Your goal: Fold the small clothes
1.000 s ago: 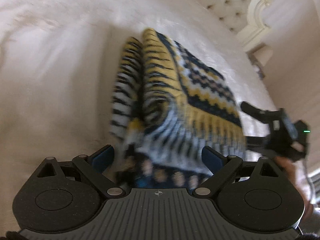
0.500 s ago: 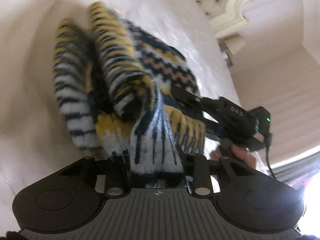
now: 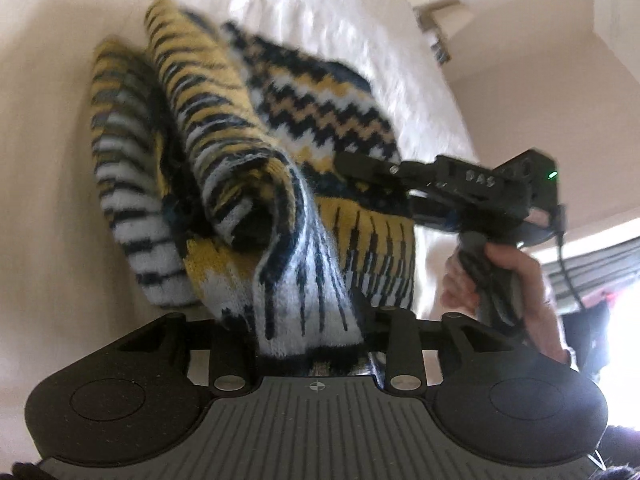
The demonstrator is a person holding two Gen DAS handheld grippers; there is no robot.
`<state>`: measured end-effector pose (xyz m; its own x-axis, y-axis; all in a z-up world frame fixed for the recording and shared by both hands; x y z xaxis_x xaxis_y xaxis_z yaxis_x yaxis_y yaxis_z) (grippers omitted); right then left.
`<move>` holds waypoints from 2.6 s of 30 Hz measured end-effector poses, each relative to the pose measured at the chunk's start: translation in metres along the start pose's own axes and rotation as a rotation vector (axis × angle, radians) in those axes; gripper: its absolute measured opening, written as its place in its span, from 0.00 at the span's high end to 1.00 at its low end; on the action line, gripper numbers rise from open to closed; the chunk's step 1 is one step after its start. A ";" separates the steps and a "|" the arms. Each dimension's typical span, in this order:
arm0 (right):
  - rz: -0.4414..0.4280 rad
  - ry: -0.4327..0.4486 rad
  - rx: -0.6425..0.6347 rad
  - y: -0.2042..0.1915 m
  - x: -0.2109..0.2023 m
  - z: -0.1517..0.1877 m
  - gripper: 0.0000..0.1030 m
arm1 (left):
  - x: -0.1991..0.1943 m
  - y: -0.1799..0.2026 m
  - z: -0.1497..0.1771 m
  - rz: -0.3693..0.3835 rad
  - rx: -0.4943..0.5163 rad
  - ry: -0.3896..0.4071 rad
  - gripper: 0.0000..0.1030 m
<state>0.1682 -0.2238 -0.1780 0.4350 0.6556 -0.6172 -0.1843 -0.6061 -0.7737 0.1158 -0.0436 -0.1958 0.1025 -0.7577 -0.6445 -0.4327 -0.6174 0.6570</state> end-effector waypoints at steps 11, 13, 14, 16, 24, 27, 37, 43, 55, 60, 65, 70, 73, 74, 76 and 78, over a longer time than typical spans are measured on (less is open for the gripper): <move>0.117 0.163 -0.106 0.006 -0.031 0.054 0.32 | -0.046 0.012 0.041 -0.351 0.129 0.130 0.47; 0.123 0.204 -0.120 0.007 -0.042 0.062 0.32 | -0.063 0.021 0.040 -0.373 0.166 0.168 0.39; 0.124 0.225 -0.126 0.006 -0.047 0.063 0.32 | -0.071 0.026 0.036 -0.374 0.180 0.193 0.37; 0.120 0.257 -0.133 0.007 -0.058 0.070 0.32 | -0.078 0.037 0.025 -0.382 0.199 0.240 0.34; 0.089 0.345 -0.169 -0.003 -0.072 0.076 0.32 | -0.069 0.012 -0.030 -0.411 0.130 0.325 0.31; 0.098 0.364 -0.194 -0.006 -0.075 0.078 0.32 | -0.051 0.001 -0.046 -0.410 0.114 0.295 0.34; 0.134 0.362 -0.259 -0.010 -0.069 0.079 0.31 | -0.048 -0.023 -0.028 -0.466 0.048 0.304 0.84; 0.186 0.386 -0.350 -0.023 -0.062 0.059 0.31 | -0.058 -0.027 -0.005 -0.475 0.037 0.347 0.83; 0.372 0.350 -0.326 0.012 0.020 0.001 0.31 | -0.054 -0.023 -0.003 -0.528 0.082 0.363 0.75; 0.340 0.386 -0.284 0.014 -0.004 0.009 0.25 | -0.062 -0.015 -0.005 -0.604 0.110 0.362 0.48; 0.295 0.443 -0.264 0.005 -0.043 0.031 0.11 | -0.079 0.007 0.003 -0.624 0.133 0.394 0.26; 0.225 0.494 -0.272 -0.017 -0.074 0.061 0.01 | -0.091 0.039 0.011 -0.689 0.153 0.395 0.19; 0.186 0.523 -0.280 -0.029 -0.089 0.074 0.00 | -0.099 0.059 0.018 -0.712 0.169 0.413 0.19; 0.176 0.536 -0.286 -0.033 -0.094 0.078 0.00 | -0.100 0.065 0.019 -0.729 0.176 0.416 0.19; 0.189 0.544 -0.301 -0.038 -0.102 0.087 0.00 | -0.101 0.076 0.023 -0.787 0.196 0.391 0.19; 0.207 0.541 -0.311 -0.040 -0.108 0.096 0.00 | -0.098 0.083 0.026 -0.861 0.225 0.329 0.19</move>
<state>0.0439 -0.2271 -0.0940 0.8147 0.2415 -0.5272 -0.0837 -0.8507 -0.5190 0.0461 -0.0155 -0.0884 0.6990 -0.1035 -0.7076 -0.2496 -0.9625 -0.1057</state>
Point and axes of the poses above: each gripper's, at about its wrist camera, not at the fingertips, and x roughly the way its jaws point, y to its right, z to its underside, the point moved 8 cm from there along x, roughly the way its jaws point, and after that the axes turned 11 degrees about x, right-handed, at the moved point
